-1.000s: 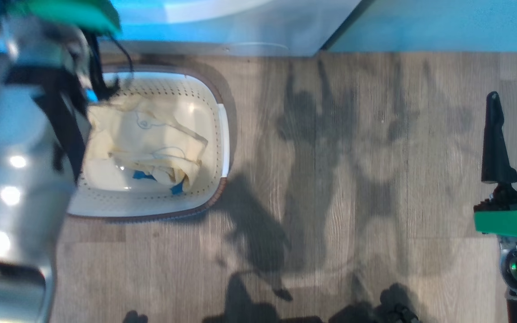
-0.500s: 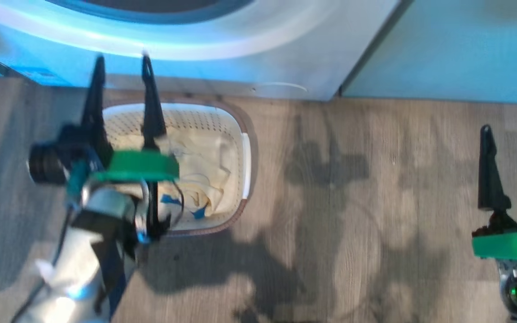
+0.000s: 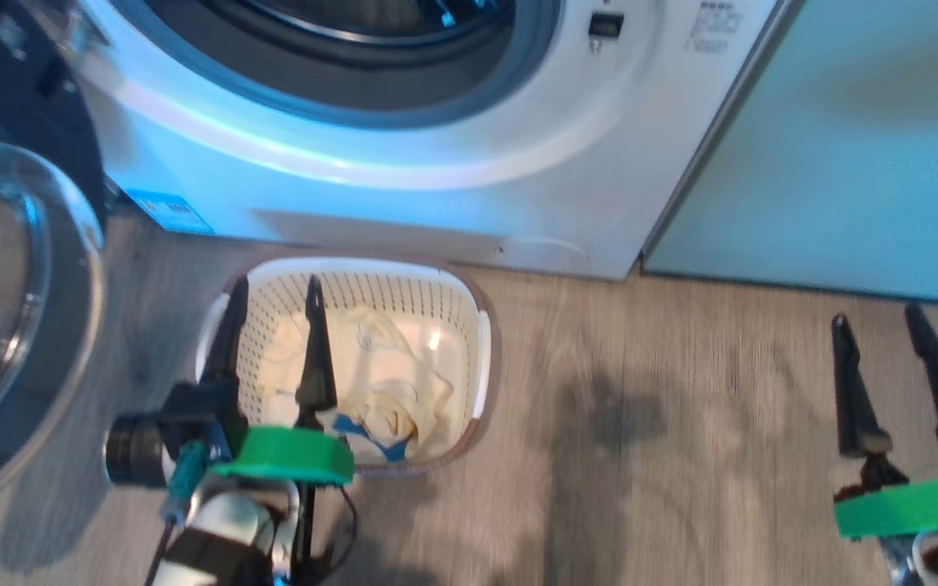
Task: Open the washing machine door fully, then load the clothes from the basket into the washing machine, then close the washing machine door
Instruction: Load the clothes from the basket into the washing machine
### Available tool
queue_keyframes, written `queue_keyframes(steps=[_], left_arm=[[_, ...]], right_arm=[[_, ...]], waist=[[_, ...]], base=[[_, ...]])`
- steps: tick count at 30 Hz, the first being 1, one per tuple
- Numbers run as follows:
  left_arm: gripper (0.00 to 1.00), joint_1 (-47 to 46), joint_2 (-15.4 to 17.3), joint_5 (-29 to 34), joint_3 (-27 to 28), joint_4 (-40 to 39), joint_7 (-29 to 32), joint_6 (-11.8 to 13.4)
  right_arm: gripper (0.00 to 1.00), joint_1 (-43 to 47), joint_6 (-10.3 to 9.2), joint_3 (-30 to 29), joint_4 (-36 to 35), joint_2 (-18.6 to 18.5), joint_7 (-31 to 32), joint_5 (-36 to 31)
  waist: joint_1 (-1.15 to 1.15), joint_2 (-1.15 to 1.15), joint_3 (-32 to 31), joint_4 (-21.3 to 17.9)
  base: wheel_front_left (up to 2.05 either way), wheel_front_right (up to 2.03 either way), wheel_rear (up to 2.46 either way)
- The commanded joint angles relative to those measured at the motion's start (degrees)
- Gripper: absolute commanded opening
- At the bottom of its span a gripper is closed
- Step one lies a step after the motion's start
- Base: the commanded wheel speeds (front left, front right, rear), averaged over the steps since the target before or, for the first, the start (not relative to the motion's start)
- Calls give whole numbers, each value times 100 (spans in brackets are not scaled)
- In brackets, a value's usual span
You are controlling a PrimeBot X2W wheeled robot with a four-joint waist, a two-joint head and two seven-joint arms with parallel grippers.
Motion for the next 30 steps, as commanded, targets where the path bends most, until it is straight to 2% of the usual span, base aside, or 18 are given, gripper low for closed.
queue_keyframes(steps=[1, 15, 30], left_arm=[[100, -2, 61, 52, 184, -201, -36, 272], [100, 717, -48, 113, 141, -130, -37, 73], [100, 852, -32, 117, 188, -79, -37, 26]], right_arm=[[100, 50, -16, 126, -164, -102, -49, -53], [100, 554, -16, 258, -385, 1, 260, -221], [100, 726, -16, 157, -570, 80, 356, -267]], waist=[[1, 0, -263, 88], [1, 0, -1047, 57], [1, 0, -1160, -26]], base=[[0, 0, 0], [0, 0, 0], [0, 0, 0]])
